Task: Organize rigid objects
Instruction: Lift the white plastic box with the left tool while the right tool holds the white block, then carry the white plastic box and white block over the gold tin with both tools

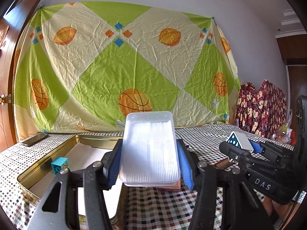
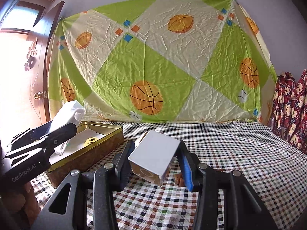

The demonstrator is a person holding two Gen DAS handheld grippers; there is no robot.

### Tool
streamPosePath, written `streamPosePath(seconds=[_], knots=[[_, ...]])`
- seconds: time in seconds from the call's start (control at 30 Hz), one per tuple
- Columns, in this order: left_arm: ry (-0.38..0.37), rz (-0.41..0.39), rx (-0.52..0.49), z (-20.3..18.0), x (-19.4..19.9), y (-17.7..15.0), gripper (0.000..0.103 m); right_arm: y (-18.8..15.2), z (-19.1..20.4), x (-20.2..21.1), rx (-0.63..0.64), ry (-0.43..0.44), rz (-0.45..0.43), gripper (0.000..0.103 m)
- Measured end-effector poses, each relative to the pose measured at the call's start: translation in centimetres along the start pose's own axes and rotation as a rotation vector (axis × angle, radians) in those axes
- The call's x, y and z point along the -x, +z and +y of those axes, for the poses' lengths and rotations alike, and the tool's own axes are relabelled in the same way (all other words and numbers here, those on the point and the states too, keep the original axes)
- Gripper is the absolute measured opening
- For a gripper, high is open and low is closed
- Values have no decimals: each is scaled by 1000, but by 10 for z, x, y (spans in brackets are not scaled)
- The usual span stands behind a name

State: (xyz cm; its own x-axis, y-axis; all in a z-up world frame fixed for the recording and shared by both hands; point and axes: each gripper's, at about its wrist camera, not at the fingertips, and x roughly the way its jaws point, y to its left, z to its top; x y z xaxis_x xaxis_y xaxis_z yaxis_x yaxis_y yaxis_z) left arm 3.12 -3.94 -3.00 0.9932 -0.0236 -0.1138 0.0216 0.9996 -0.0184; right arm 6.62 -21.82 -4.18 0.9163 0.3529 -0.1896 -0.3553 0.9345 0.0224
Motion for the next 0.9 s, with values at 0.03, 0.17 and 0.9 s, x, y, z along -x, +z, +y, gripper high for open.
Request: streamPosePath(seconds=[0.03, 0.17, 0.9], knots=[[7, -4, 1, 3, 1, 0, 53, 0, 3, -1, 3, 6, 1, 47], [32, -11, 8, 12, 4, 0, 53, 1, 17, -5, 17, 30, 10, 47], [101, -18, 59, 51, 10, -1, 53, 1, 71, -21, 93, 119, 59, 47]])
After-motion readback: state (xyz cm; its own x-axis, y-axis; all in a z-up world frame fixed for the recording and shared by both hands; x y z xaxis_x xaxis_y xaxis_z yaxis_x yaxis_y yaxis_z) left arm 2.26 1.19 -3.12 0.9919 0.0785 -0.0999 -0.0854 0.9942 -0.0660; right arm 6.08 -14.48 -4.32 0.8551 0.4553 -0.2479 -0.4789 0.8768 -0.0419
